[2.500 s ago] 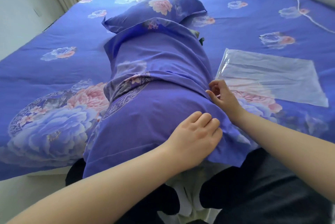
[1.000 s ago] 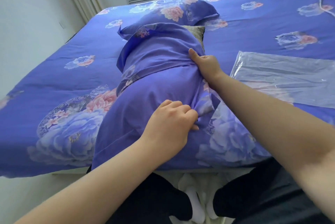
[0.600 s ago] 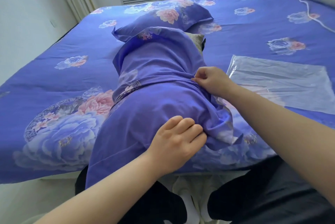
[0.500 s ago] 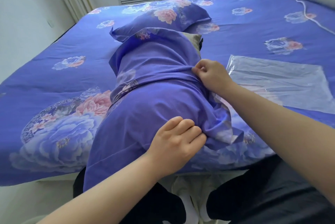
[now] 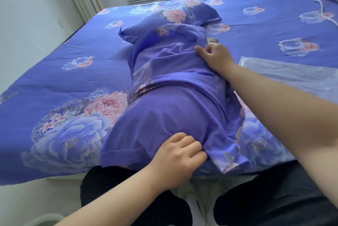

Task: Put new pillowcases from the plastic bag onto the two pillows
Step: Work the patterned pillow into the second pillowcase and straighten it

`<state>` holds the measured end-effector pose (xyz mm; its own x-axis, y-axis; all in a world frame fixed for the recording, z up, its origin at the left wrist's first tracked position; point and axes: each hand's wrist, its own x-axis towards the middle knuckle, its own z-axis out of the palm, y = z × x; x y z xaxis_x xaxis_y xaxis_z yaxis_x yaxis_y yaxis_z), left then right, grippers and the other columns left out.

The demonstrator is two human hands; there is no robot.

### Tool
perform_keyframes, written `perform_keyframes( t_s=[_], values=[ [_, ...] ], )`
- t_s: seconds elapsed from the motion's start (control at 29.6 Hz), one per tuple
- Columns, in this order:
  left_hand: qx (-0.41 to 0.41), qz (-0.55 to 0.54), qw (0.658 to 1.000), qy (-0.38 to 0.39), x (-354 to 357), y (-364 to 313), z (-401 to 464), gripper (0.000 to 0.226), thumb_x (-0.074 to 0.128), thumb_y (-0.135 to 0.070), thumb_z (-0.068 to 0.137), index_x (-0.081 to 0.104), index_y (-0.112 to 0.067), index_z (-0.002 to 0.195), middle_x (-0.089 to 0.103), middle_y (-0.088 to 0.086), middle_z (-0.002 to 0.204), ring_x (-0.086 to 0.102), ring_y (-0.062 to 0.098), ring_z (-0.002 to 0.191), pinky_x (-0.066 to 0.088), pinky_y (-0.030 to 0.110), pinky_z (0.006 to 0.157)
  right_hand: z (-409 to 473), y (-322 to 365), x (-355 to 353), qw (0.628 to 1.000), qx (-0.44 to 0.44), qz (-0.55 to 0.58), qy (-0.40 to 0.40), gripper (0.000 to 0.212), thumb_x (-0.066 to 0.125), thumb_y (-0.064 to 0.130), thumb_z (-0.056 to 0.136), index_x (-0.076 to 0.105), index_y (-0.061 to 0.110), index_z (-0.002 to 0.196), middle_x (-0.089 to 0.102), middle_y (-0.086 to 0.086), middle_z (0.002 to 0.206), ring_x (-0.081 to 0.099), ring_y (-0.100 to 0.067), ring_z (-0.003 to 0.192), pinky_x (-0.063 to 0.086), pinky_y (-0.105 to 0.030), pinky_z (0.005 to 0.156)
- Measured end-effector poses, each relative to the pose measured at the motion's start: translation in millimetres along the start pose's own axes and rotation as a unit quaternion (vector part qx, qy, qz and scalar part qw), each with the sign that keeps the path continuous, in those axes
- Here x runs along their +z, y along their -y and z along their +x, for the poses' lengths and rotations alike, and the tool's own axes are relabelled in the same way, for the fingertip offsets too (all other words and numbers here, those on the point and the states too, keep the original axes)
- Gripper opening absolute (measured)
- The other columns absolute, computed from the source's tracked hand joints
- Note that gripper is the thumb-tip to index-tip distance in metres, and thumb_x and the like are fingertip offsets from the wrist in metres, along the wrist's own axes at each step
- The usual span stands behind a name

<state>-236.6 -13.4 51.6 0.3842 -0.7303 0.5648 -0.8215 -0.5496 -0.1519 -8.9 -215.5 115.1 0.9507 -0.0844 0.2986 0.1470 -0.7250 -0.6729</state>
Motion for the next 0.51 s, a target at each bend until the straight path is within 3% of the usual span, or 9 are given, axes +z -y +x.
perform_keyframes(
  t_s=[0.07, 0.1, 0.17, 0.2, 0.24, 0.34, 0.4, 0.51],
  values=[
    [-0.007, 0.002, 1.0, 0.002, 5, 5, 2, 0.018, 0.057, 0.001, 0.072, 0.062, -0.016, 0.068, 0.054, 0.001, 0.067, 0.047, 0.023, 0.06, 0.042, 0.032, 0.063, -8, 1, 10, 0.997, -0.004, 0.015, 0.071, 0.047, 0.053, 0.062, 0.084, 0.048, 0.018, 0.067, 0.052, 0.002, 0.069, 0.05, -0.02, 0.074, 0.033, -0.03, 0.064],
    [-0.01, 0.001, 1.0, -0.003, 7, 7, 3, 0.017, 0.059, 0.001, 0.072, 0.062, -0.016, 0.069, 0.055, 0.001, 0.068, 0.047, 0.023, 0.06, 0.041, 0.032, 0.064, -13, -3, 8, 0.995, 0.001, 0.036, 0.088, 0.047, 0.054, 0.066, 0.08, 0.054, 0.019, 0.079, 0.057, 0.002, 0.082, 0.052, -0.018, 0.082, 0.037, -0.028, 0.07],
    [-0.01, 0.001, 1.0, -0.016, 11, 8, 8, 0.018, 0.057, 0.0, 0.073, 0.063, -0.017, 0.071, 0.057, 0.0, 0.07, 0.048, 0.023, 0.061, 0.04, 0.032, 0.065, -25, -15, -3, 0.991, 0.024, 0.057, 0.119, 0.076, 0.055, 0.076, 0.068, 0.052, 0.018, 0.118, 0.052, 0.002, 0.115, 0.051, -0.013, 0.103, 0.039, -0.026, 0.086],
    [-0.006, 0.002, 1.0, -0.018, 13, 9, 11, 0.019, 0.056, 0.0, 0.074, 0.064, -0.017, 0.072, 0.058, 0.0, 0.071, 0.048, 0.023, 0.062, 0.04, 0.032, 0.064, -32, -22, -11, 0.985, 0.054, 0.062, 0.148, 0.089, 0.058, 0.08, 0.062, 0.046, 0.02, 0.128, 0.049, 0.005, 0.119, 0.05, -0.01, 0.105, 0.04, -0.027, 0.088],
    [-0.002, 0.001, 1.0, -0.017, 14, 9, 15, 0.019, 0.055, 0.0, 0.075, 0.064, -0.017, 0.072, 0.059, -0.001, 0.072, 0.049, 0.022, 0.062, 0.04, 0.033, 0.064, -40, -29, -20, 0.976, 0.084, 0.066, 0.191, 0.094, 0.061, 0.082, 0.055, 0.047, 0.021, 0.126, 0.053, 0.007, 0.114, 0.054, -0.009, 0.099, 0.044, -0.028, 0.084],
    [-0.008, -0.008, 1.0, -0.006, 17, 10, 23, 0.019, 0.056, -0.001, 0.075, 0.066, -0.017, 0.074, 0.061, -0.001, 0.074, 0.051, 0.023, 0.064, 0.04, 0.034, 0.064, -56, -50, -45, 0.916, 0.121, 0.086, 0.374, 0.077, 0.072, 0.077, 0.047, 0.056, 0.014, 0.087, 0.059, 0.001, 0.076, 0.053, -0.013, 0.067, 0.044, -0.025, 0.065],
    [-0.024, -0.017, 1.0, -0.003, 18, 12, 29, 0.017, 0.058, -0.003, 0.077, 0.067, -0.017, 0.075, 0.062, -0.002, 0.076, 0.053, 0.024, 0.066, 0.039, 0.034, 0.064, -66, -59, -53, 0.881, 0.108, 0.097, 0.45, 0.055, 0.076, 0.058, 0.058, 0.061, 0.013, 0.086, 0.065, 0.0, 0.08, 0.057, -0.013, 0.072, 0.046, -0.025, 0.068],
    [-0.053, -0.028, 0.998, -0.011, 15, 15, 36, 0.018, 0.056, -0.005, 0.08, 0.067, -0.018, 0.075, 0.063, -0.003, 0.078, 0.053, 0.024, 0.066, 0.039, 0.034, 0.064, -79, -59, -45, 0.883, 0.062, 0.157, 0.438, 0.036, 0.08, 0.026, 0.071, 0.068, 0.011, 0.101, 0.071, -0.003, 0.099, 0.062, -0.013, 0.086, 0.051, -0.022, 0.071]
  ],
)
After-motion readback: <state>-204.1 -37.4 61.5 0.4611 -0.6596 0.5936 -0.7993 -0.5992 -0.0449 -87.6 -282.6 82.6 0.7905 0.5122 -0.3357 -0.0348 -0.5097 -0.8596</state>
